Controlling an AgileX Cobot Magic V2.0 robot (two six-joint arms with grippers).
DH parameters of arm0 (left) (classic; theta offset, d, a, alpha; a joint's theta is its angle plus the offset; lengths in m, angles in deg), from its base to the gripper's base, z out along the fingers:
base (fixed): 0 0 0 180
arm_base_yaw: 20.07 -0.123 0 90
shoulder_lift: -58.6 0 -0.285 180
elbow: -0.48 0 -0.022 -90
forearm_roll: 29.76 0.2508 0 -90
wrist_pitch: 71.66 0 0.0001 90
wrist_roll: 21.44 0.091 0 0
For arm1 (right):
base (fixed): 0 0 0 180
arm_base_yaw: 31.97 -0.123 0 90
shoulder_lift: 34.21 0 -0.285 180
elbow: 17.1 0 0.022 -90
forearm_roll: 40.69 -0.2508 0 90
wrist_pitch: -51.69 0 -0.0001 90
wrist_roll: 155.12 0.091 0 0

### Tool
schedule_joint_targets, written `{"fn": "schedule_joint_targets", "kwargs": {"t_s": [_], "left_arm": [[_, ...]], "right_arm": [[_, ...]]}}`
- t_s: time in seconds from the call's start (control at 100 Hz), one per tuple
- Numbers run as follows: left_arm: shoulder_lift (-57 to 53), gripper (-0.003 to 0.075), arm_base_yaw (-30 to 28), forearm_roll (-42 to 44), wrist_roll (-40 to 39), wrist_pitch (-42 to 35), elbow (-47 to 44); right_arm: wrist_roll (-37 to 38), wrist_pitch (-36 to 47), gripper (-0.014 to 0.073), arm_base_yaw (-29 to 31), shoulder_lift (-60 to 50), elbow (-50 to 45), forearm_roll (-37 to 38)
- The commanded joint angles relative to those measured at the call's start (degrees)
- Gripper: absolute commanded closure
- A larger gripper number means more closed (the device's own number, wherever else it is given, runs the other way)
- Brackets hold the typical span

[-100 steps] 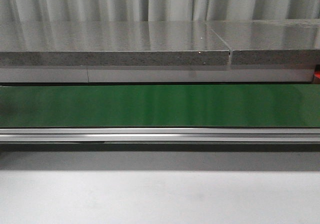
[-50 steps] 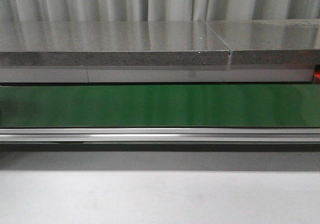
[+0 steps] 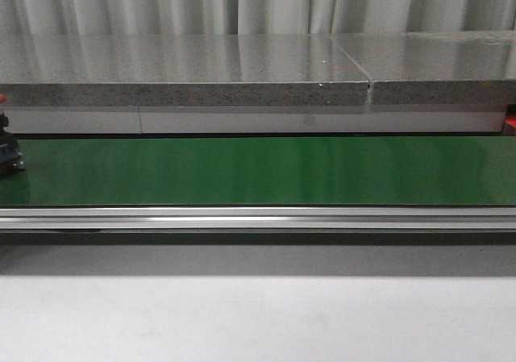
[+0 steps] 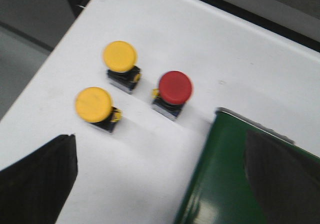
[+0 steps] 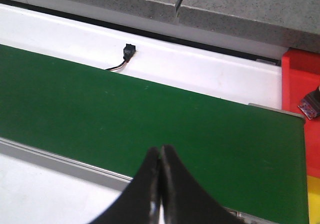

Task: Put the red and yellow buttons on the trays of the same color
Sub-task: 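Set the red button on the belt start and open the left gripper, then grasp a yellow-capped button with the left gripper and lift it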

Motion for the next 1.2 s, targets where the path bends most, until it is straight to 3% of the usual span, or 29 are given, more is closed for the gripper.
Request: {"fn": "schedule_joint_targets", "kwargs": {"t_s": [0.0, 0.14, 0.35, 0.79, 1.19], "left_arm": [[-1.51, 0.0059, -3.4, 0.05, -0.09, -2.72, 1.61], [0.7, 0.0059, -6.29, 0.01, -0.2, -3.66, 1.61], [6.42, 0.0059, -6.29, 0.14, -0.2, -7.36, 1.86], [18.15, 0.0059, -6.29, 2.08, -0.2, -6.98, 10.44], [24.91, 0.0059, -6.29, 4.2, -0.2, -9.59, 10.83]], "right_arm": [[-0.33, 3.17, 0.0662, -0.26, -0.25, 1.3, -0.8], [-0.33, 3.17, 0.0662, -0.26, -0.25, 1.3, -0.8], [-0.33, 3.17, 0.0662, -0.26, -0.25, 1.3, -0.8], [-0.33, 3.17, 0.0662, -0.26, -0.25, 1.3, -0.8], [-0.33, 3.17, 0.0662, -0.26, -0.25, 1.3, -0.8]]}}
